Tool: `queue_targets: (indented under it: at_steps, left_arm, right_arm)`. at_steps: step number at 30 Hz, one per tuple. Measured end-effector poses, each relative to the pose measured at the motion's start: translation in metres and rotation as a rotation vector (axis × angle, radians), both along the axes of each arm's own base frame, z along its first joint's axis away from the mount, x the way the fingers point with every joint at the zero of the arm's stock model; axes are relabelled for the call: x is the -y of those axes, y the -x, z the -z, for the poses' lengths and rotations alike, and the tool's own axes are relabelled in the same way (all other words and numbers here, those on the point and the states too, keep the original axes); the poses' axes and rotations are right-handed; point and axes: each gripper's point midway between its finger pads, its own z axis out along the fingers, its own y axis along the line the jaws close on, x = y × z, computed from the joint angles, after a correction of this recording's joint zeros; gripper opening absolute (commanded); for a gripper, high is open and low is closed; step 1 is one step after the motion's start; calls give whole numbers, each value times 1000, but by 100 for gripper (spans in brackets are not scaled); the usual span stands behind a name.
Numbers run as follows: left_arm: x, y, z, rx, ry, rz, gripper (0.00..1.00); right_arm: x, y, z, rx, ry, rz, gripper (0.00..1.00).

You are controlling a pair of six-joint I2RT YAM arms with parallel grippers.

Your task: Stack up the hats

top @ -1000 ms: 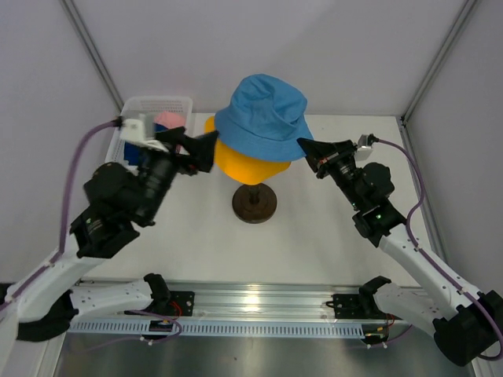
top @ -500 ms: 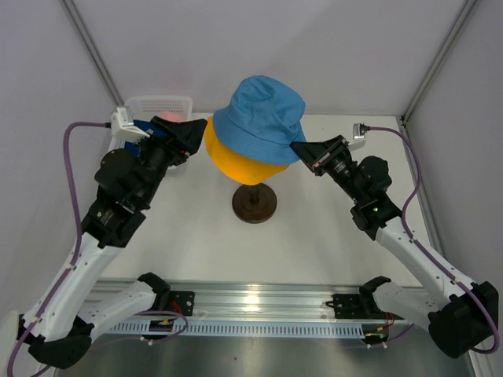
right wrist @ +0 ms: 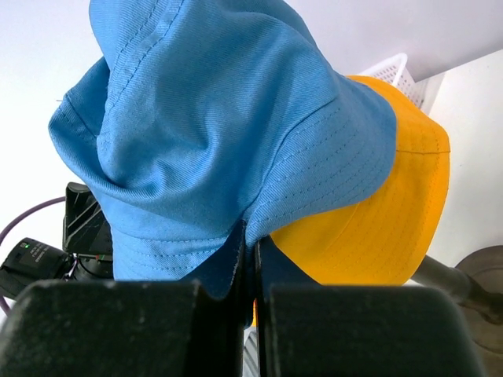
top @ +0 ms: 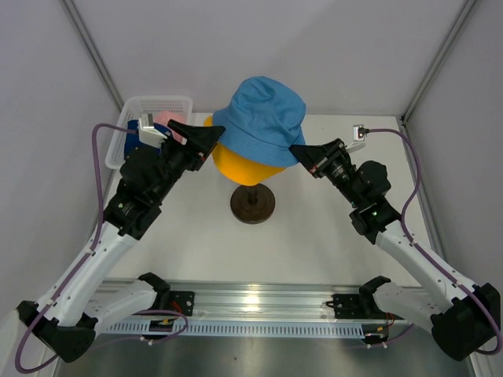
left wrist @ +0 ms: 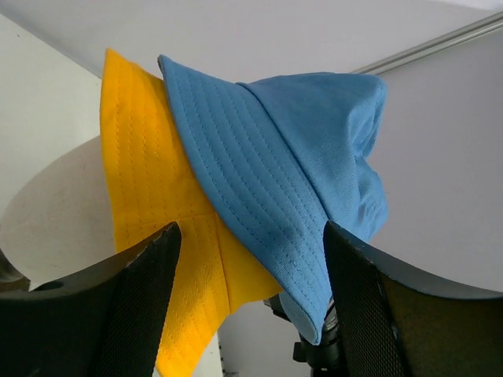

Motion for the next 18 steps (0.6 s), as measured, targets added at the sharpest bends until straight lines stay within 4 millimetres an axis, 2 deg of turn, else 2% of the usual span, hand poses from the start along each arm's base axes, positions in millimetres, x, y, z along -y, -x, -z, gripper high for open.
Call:
queue_targets:
  at_steps: [4,10,13,18]
  left_arm:
    - [4,0,1,-13,43,15,72]
    - [5,-3,3,-26,98,18,53]
    - [5,-4,4,-29,113,16,51]
    - [7,-2,-6,-4,145,31,52]
  right_arm:
    - [0,-1,1,2,4,4,0]
    - [2,-2,4,3,1,16,0]
    - [3,-3,4,2,0,23,0]
    - [2,-3,4,2,0,22,0]
